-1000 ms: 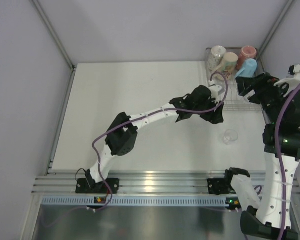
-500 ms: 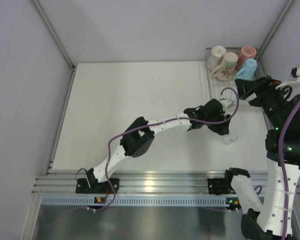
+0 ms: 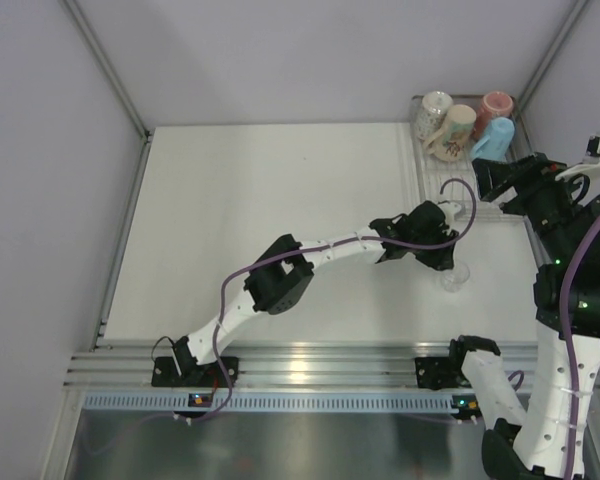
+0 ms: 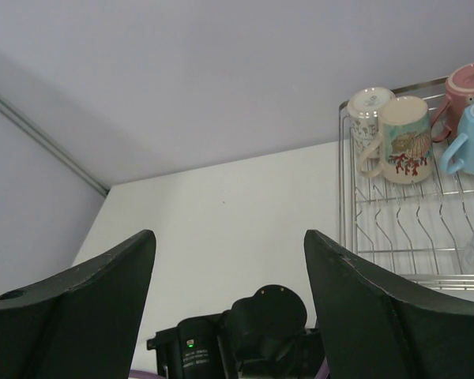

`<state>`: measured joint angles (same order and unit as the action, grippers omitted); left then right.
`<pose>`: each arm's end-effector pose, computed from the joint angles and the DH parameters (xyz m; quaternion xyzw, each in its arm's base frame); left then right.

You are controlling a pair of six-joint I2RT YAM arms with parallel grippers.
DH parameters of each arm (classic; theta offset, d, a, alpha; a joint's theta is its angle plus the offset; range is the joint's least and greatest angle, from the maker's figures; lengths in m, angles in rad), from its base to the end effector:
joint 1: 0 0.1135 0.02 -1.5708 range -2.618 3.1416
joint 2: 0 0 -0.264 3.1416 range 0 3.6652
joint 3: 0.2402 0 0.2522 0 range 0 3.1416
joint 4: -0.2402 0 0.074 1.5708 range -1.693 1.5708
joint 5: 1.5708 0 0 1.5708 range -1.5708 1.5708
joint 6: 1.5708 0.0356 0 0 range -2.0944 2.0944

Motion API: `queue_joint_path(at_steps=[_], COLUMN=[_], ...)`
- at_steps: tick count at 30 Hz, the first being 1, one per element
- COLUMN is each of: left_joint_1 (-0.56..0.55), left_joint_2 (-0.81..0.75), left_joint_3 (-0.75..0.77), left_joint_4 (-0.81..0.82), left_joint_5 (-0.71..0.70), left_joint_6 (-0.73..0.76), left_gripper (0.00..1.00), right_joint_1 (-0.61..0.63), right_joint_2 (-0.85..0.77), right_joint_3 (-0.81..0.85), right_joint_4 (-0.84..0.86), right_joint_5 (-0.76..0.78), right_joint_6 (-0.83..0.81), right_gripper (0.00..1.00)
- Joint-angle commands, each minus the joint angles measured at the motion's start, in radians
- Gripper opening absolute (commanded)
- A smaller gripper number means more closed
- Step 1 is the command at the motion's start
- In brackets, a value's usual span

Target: Load the cups into the dish rack

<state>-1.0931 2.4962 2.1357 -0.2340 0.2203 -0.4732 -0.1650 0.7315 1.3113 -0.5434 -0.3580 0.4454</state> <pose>0.2558 -0.5110 0.1811 0.3169 0.8203 -0.3977 0.2619 0.1035 -0.0046 0.4782 0.0830 0.6900 0.2214 0.6841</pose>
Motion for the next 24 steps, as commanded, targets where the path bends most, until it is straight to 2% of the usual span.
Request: queue_joint_path(at_steps=[1, 2, 5, 6, 7, 8, 10, 13, 14, 15, 17, 18, 19, 24], left_joint_1=[-0.004, -0.004, -0.004, -0.004, -0.002, -0.001, 0.005, 0.041, 0.068, 0.084, 0.133, 0.148, 0.166, 0.288], left_joint_2=[0.0, -0.006, -0.023, -0.029, -0.039, -0.048, -0.098, -0.222, -0.267, -0.307, -0.426, -0.462, -0.538, -0.729], left_joint_3=[0.021, 0.013, -0.016, -0.034, -0.045, -0.059, -0.145, -0.307, -0.444, -0.506, -0.674, -0.728, -0.772, -1.035], left_joint_4=[0.039, 0.047, 0.084, 0.088, 0.091, 0.1, 0.137, 0.319, 0.397, 0.53, 0.652, 0.756, 0.801, 1.065], left_joint_5=[0.028, 0.039, 0.083, 0.093, 0.105, 0.119, 0.146, 0.218, 0.246, 0.278, 0.3, 0.315, 0.32, 0.321], left_joint_6=[-0.008, -0.013, -0.041, -0.048, -0.054, -0.068, -0.093, -0.188, -0.25, -0.284, -0.367, -0.392, -0.412, -0.562], left_gripper=[0.39, 0.37, 0.23, 0.11, 0.03, 0.0, 0.0, 0.0, 0.0, 0.0, 0.0, 0.0, 0.0, 0.0], right_joint_1=[0.013, 0.013, 0.013, 0.013, 0.013, 0.013, 0.013, 0.013, 0.013, 0.013, 0.013, 0.013, 0.013, 0.025], right_joint_2=[-0.007, -0.007, -0.009, -0.009, -0.007, -0.009, -0.012, -0.017, -0.018, -0.017, -0.02, -0.02, -0.017, -0.011], right_joint_3=[0.008, 0.005, -0.009, -0.015, -0.018, -0.024, -0.061, -0.136, -0.156, -0.193, -0.237, -0.282, -0.306, -0.484], right_joint_4=[0.0, 0.005, 0.013, 0.019, 0.02, 0.023, 0.057, 0.155, 0.181, 0.21, 0.322, 0.364, 0.434, 0.666], right_joint_5=[0.007, 0.007, 0.008, 0.008, 0.008, 0.005, -0.007, -0.079, -0.128, -0.157, -0.232, -0.254, -0.289, -0.351], right_joint_6=[-0.013, -0.013, -0.01, -0.008, -0.01, -0.007, 0.002, 0.048, 0.08, 0.093, 0.149, 0.17, 0.189, 0.326], right_gripper=[0.76, 0.76, 0.76, 0.76, 0.76, 0.76, 0.76, 0.77, 0.77, 0.77, 0.78, 0.79, 0.79, 0.85])
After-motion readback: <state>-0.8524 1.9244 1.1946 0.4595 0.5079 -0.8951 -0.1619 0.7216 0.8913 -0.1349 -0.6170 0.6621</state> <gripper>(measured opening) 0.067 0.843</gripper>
